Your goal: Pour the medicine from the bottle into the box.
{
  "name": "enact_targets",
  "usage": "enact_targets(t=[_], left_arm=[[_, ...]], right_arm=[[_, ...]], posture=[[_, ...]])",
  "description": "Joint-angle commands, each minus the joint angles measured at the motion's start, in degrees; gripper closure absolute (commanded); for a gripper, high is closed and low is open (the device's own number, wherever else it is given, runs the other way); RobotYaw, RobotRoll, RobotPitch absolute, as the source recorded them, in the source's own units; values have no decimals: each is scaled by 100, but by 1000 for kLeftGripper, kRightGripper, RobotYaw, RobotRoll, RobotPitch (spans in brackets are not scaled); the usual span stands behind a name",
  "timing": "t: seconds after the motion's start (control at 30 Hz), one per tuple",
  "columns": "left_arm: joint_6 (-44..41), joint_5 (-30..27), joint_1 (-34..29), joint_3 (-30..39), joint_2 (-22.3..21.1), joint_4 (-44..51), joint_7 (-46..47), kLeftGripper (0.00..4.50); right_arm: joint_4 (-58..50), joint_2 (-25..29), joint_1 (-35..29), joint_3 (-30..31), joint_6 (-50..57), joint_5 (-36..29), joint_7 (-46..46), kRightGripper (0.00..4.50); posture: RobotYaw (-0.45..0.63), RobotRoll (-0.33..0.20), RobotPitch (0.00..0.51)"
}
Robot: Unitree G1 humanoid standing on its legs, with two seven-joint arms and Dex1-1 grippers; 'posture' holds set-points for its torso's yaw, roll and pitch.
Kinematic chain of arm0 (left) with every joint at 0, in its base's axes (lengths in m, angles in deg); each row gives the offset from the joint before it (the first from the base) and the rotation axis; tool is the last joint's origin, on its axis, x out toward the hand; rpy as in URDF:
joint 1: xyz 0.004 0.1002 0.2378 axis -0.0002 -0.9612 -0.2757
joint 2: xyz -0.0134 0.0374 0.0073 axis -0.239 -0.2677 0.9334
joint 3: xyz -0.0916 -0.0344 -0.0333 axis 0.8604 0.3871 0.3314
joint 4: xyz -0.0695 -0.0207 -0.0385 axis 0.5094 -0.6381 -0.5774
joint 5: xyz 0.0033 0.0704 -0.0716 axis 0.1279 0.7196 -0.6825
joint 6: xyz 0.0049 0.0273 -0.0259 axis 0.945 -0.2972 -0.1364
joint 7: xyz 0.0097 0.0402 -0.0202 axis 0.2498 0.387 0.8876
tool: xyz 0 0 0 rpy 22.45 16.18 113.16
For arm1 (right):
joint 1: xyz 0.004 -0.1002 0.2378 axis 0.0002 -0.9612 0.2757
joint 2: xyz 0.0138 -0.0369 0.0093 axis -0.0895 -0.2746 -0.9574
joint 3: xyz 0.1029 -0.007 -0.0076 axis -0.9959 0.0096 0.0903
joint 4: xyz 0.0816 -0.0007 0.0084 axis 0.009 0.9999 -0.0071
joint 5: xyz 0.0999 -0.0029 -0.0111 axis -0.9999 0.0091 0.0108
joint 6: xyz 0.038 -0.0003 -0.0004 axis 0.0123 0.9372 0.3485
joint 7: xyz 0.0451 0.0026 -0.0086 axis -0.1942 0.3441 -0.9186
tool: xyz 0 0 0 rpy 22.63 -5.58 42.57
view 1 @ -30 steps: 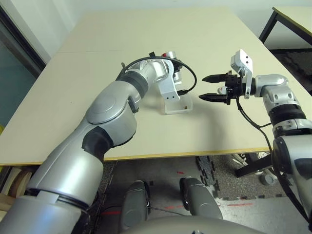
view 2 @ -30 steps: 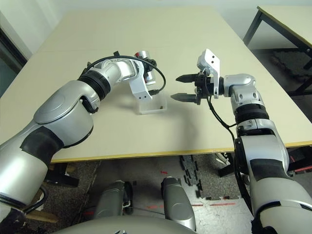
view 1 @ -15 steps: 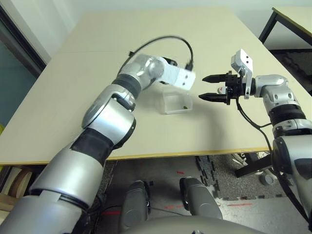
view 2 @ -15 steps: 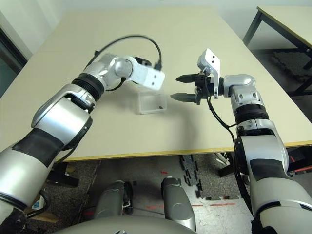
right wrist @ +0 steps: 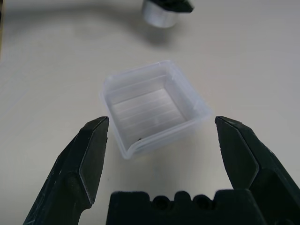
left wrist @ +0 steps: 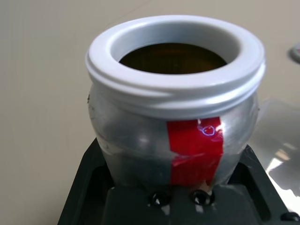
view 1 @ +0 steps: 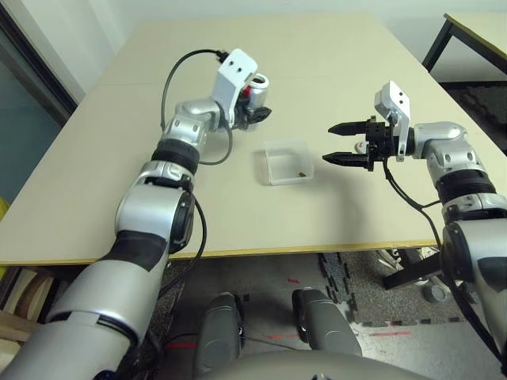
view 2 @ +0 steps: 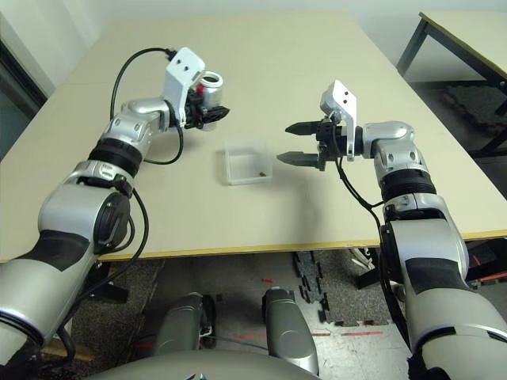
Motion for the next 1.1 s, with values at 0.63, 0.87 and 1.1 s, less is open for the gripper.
enact_targets(t=[0.63,0.87,1.1], left_arm=[[764,-524,-1078,535,-329,-14,1306,1768],[1238,-513,-1055,519,-290,-567,1385,1768],[1674,-366,-1171,357,-220,-860,1483,1768]], right_arm=[[116,-11,83,71,-109,154,-103,0],[112,-4,74,68,-122,174,-122,0],[131,-8,93,65,-131,184,-109,0]], posture=[[-147,0,75],[-152,0,77],[-153,0,78]])
